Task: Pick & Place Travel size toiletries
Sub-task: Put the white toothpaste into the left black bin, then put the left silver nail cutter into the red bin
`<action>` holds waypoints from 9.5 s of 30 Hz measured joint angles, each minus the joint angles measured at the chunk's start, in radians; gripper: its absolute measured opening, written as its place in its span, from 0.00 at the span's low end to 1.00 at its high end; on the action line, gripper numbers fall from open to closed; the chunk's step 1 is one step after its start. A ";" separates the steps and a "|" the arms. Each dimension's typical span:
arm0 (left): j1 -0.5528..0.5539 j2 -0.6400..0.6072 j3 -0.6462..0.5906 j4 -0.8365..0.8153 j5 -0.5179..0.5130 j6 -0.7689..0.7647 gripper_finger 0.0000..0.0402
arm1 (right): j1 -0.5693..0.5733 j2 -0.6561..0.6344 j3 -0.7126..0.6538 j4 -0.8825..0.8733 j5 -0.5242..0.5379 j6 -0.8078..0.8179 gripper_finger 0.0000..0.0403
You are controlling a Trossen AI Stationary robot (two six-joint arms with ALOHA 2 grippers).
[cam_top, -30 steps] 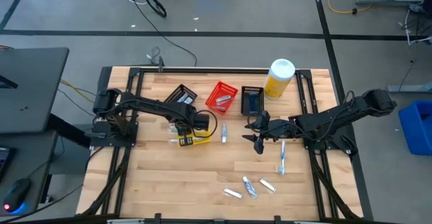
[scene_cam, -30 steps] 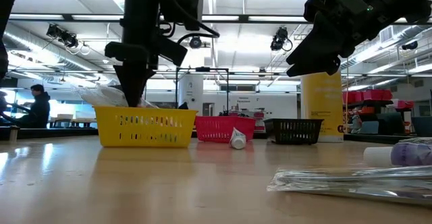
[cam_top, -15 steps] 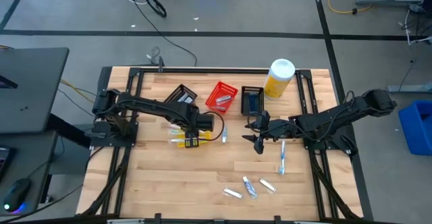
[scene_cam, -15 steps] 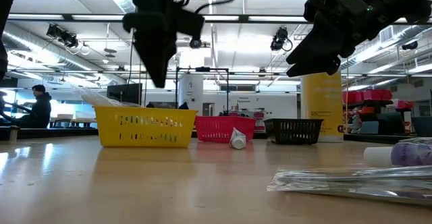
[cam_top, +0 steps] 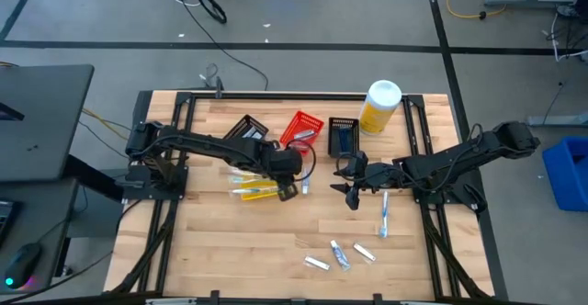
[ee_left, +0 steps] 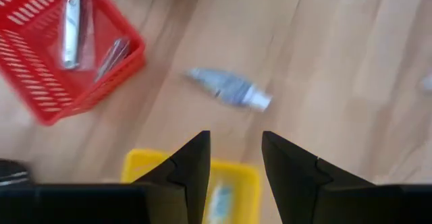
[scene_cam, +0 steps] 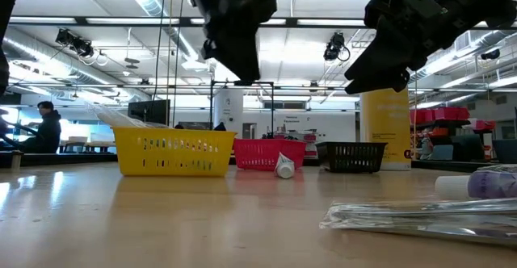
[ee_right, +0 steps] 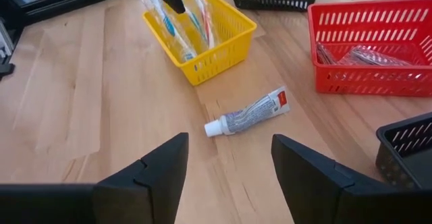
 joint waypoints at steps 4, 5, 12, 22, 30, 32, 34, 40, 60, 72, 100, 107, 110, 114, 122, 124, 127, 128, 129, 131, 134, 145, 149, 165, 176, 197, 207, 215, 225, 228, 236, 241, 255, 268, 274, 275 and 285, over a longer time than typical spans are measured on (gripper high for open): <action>0.000 0.005 0.000 0.086 0.014 -0.117 0.35 | 0.000 0.000 0.000 -0.002 0.000 0.000 0.56; 0.000 0.008 0.000 0.106 0.013 -0.145 0.35 | 0.000 0.000 0.000 -0.002 0.000 0.000 0.56; 0.002 0.085 0.003 0.187 0.017 -0.324 0.35 | 0.000 0.001 0.000 -0.003 0.000 0.000 0.56; 0.038 0.208 0.000 0.230 -0.033 -0.430 0.35 | 0.000 0.018 0.000 -0.011 -0.001 0.027 0.52; 0.064 0.278 0.000 0.244 -0.030 -0.490 0.35 | 0.000 0.018 0.000 -0.028 -0.003 0.031 0.52; 0.067 0.291 0.000 0.266 -0.019 -0.492 0.35 | 0.000 0.018 0.000 -0.043 -0.003 0.031 0.52; 0.069 0.291 0.000 0.261 -0.022 -0.493 0.35 | 0.000 0.018 0.000 -0.050 -0.002 0.031 0.51; 0.077 0.291 0.002 0.283 -0.061 -0.502 0.35 | 0.000 0.018 0.000 -0.068 -0.003 0.031 0.50; 0.114 0.303 -0.031 0.287 -0.042 -0.506 0.19 | 0.000 0.018 0.000 -0.078 -0.003 0.030 0.49; 0.122 0.302 -0.031 0.346 0.005 -0.356 0.02 | 0.000 0.018 0.000 -0.078 -0.004 0.026 0.48; 0.135 -0.121 -0.034 -0.094 -0.198 -0.088 0.01 | 0.000 0.018 0.000 -0.119 -0.010 0.062 0.47; 0.189 -0.216 -0.034 -0.219 -0.219 -0.039 0.01 | 0.000 0.018 0.000 -0.119 -0.011 0.088 0.46; 0.217 -0.245 -0.034 -0.261 -0.225 -0.036 0.01 | 0.004 0.018 0.000 -0.122 -0.019 0.090 0.46; 0.248 -0.261 -0.034 -0.304 -0.226 -0.026 0.01 | 0.018 0.018 0.000 -0.116 -0.036 0.090 0.46; 0.335 -0.306 -0.219 -0.207 -0.146 0.018 0.01 | 0.064 0.018 0.000 -0.123 -0.036 0.129 0.45; 0.370 -0.342 -0.307 -0.129 -0.102 0.018 0.01 | 0.075 0.018 0.000 -0.122 -0.036 0.132 0.46; 0.429 -0.410 -0.425 -0.010 -0.026 0.019 0.01 | 0.087 0.018 0.000 -0.122 -0.035 0.137 0.45; 0.450 -0.437 -0.461 0.027 -0.006 0.021 0.01 | 0.090 0.018 0.000 -0.121 -0.035 0.140 0.45; 0.467 -0.464 -0.494 0.044 0.002 0.023 0.01 | 0.091 0.018 0.000 -0.117 -0.034 0.142 0.45; 0.494 -0.506 -0.545 0.125 0.013 0.027 0.01 | 0.092 0.018 0.000 -0.113 -0.016 0.143 0.45; 0.527 -0.550 -0.608 0.151 0.017 0.044 0.00 | 0.092 0.018 0.000 -0.099 0.006 0.142 0.45; 0.537 -0.550 -0.773 0.380 0.020 0.061 0.00 | 0.091 0.018 0.000 -0.089 0.010 0.139 0.45; 0.551 -0.530 -0.811 0.464 -0.001 0.096 0.00 | 0.091 0.018 -0.001 -0.089 0.011 0.139 0.45; 0.576 -0.529 -0.920 0.572 -0.048 0.096 0.06 | 0.091 0.018 0.000 -0.085 0.027 0.139 0.45; 0.568 -0.537 -0.894 0.638 -0.040 0.102 0.26 | 0.091 0.018 0.000 -0.085 0.015 0.139 0.49; 0.235 -0.537 -0.719 0.796 -0.010 0.052 0.18 | 0.274 0.190 0.000 0.197 0.106 0.157 0.49; 0.043 -0.537 -0.719 0.801 -0.151 0.025 0.18 | 0.375 0.436 0.221 0.138 0.083 0.140 0.49; -0.049 -0.537 -0.719 0.801 -0.199 -0.058 0.18 | 0.439 0.612 0.469 -0.083 0.013 0.169 0.48; -0.151 -0.537 -0.719 0.808 -0.291 -0.075 0.18 | 0.482 0.705 0.523 -0.145 -0.013 0.314 0.48; -0.179 -0.537 -0.719 0.811 -0.314 -0.091 0.18 | 0.498 0.754 0.536 -0.138 -0.010 0.335 0.47; -0.259 -0.537 -0.719 0.815 -0.371 -0.099 0.18 | 0.535 0.852 0.609 -0.229 0.083 0.287 0.47; -0.294 -0.537 -0.719 0.822 -0.403 -0.099 0.18 | 0.537 0.857 0.607 -0.249 0.089 0.254 0.41; -0.301 -0.537 -0.719 0.822 -0.412 -0.090 0.18 | 0.491 0.826 0.600 -0.247 0.035 0.151 0.20; -0.300 -0.537 -0.719 0.867 -0.416 -0.059 0.18 | 0.208 0.573 0.598 -0.448 0.211 -0.155 0.20; -0.300 -0.537 -0.719 0.864 -0.415 -0.042 0.18 | -0.040 0.563 0.597 -0.471 0.078 -0.236 0.20; -0.300 -0.537 -0.719 0.864 -0.416 -0.042 0.18 | -0.080 0.563 0.598 -0.470 0.068 -0.248 0.20; -0.300 -0.537 -0.719 0.859 -0.416 -0.041 0.18 | -0.393 0.567 0.599 -0.334 -0.003 -0.428 0.20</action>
